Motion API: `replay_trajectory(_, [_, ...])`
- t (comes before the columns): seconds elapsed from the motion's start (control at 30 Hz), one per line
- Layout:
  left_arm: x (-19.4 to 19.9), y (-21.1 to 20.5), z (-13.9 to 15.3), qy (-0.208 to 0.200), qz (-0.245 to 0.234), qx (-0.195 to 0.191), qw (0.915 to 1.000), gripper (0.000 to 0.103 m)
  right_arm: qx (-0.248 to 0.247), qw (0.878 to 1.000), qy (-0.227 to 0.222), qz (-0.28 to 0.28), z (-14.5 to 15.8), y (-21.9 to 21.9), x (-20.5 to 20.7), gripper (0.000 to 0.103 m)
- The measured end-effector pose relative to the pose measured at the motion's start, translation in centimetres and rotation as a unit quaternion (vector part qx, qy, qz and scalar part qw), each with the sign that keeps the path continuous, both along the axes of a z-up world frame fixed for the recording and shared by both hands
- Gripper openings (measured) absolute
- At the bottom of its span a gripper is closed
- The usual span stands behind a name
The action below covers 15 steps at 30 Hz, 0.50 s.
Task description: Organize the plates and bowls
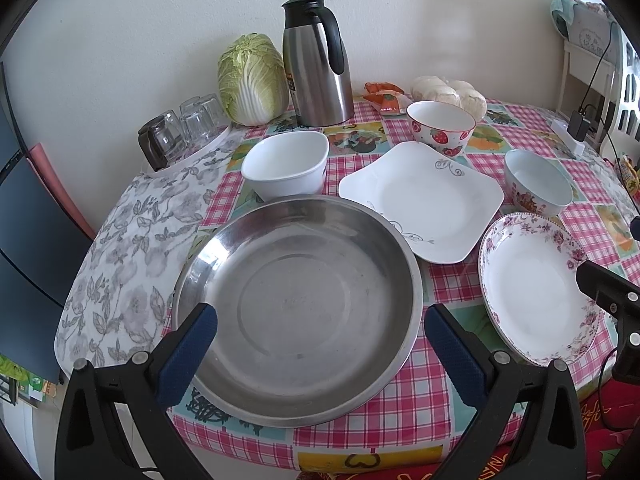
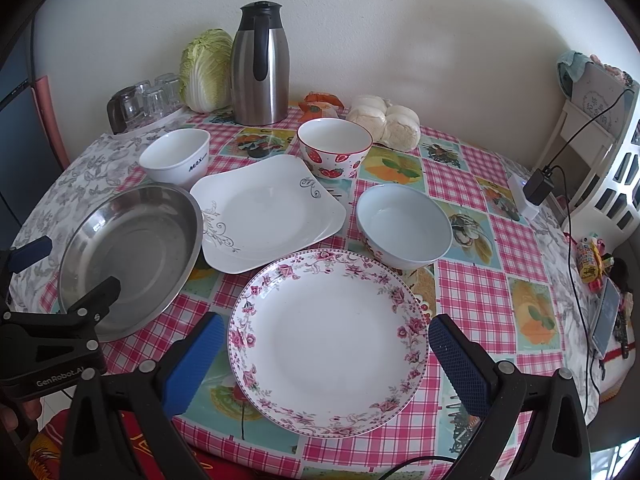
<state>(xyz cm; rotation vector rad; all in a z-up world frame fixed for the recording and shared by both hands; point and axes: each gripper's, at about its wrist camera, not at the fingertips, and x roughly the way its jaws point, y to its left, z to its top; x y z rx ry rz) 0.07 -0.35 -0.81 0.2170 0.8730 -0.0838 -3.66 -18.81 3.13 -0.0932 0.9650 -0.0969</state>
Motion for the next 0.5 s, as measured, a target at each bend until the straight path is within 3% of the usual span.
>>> replay_trajectory(0.5, [0.0, -0.03, -0.02, 0.0, 0.0, 0.0, 1.0, 0.103, 0.001, 1.0, -0.001, 0.0, -0.06, -0.12, -0.04, 0.103])
